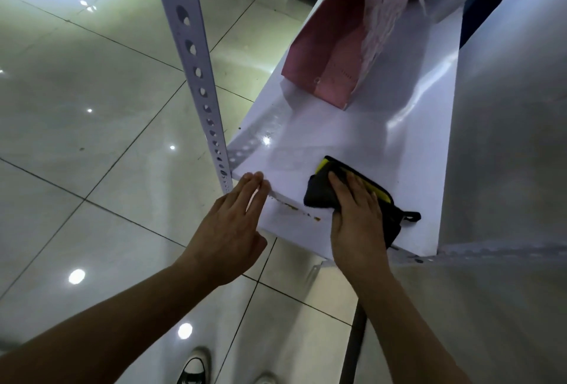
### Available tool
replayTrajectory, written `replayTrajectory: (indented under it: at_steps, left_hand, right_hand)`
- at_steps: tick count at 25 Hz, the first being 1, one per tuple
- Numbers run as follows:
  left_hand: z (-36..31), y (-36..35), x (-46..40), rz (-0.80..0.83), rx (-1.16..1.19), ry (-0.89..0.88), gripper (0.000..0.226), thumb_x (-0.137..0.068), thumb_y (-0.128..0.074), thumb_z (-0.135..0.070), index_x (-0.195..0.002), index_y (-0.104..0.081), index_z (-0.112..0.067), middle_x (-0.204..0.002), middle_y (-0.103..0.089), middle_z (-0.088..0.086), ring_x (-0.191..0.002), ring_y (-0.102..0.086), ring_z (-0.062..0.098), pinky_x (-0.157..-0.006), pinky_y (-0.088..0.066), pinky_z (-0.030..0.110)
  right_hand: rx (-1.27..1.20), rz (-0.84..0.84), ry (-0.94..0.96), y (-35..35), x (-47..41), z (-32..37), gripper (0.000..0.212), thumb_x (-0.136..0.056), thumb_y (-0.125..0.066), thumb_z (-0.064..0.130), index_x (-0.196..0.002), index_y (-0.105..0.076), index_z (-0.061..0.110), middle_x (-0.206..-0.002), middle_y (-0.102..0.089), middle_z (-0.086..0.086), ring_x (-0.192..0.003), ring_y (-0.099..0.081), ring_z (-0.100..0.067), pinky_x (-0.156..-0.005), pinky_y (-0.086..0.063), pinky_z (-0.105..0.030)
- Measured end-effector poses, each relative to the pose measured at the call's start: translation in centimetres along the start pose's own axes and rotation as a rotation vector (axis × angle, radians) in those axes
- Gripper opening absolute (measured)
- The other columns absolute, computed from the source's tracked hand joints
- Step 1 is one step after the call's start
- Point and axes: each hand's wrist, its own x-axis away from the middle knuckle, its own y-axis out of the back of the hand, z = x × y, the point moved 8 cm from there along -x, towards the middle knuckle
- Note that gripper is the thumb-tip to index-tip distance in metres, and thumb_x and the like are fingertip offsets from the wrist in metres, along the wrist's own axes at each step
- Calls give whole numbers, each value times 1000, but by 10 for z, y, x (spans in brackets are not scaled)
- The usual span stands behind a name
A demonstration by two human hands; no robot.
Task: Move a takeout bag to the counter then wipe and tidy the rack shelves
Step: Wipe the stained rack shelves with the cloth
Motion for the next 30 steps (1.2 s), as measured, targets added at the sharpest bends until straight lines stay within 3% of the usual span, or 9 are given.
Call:
replayTrajectory:
  at_steps: [5,11,17,22,25,28,30]
  left_hand:
    - [0,-2,0,18,-59,-25,86,-91,-54,-28,-158,-3,-9,-167,0,10,-154,1,24,-123,-19,38]
    - [1,0,0,17,-58,-15,81,-94,-50,-28,-158,-3,-10,-167,0,10,-154,2,24,-123,-18,40]
    - [4,-3,0,-3,-44,-6,81,-92,-54,-27,-158,-10,-10,-166,-8,11,-154,-5,26,-121,-18,39]
    - [2,-4,-3,-10,-39,-7,80,-91,-47,-27,-158,-8,-10,-166,-7,13,-154,-4,27,-121,-22,42]
    - [4,-7,-3,-2,-35,-14,83,-92,-46,-28,-158,0,-12,-167,1,11,-154,4,25,-123,-19,41]
    - [4,-12,1,-6,-45,-15,89,-90,-45,-31,-157,9,-13,-166,13,9,-153,11,23,-124,-13,38]
    - [3,-16,4,13,-12,17,96,-85,-45,-35,-156,17,-16,-164,23,6,-151,20,21,-124,-9,36]
  right_hand:
    - [44,25,-42,14,-82,-10,64,-97,-47,2,-156,-33,19,-164,-28,-8,-152,-22,-28,-125,-10,-41]
    - [-55,-5,21,-7,3,22,60,-96,-51,-1,-151,-44,21,-157,-41,-8,-147,-32,-29,-123,-20,-49]
    - [12,82,6,-13,-97,28,56,-103,-41,8,-157,-32,21,-164,-29,-6,-151,-23,-27,-124,-12,-41]
    - [-44,-1,108,-13,-40,49,59,-97,-52,0,-152,-42,17,-158,-39,-11,-148,-30,-30,-123,-21,-48]
    - [-144,23,69,-20,-20,47,51,-99,-50,1,-148,-49,15,-154,-46,-10,-146,-36,-30,-121,-26,-51]
    - [-168,7,-14,-24,-69,58,50,-102,-43,5,-150,-45,17,-158,-41,-7,-148,-32,-26,-122,-22,-45]
    - [-131,25,33,-35,-101,87,51,-101,-43,5,-150,-44,18,-157,-42,-5,-147,-34,-25,-122,-22,-42]
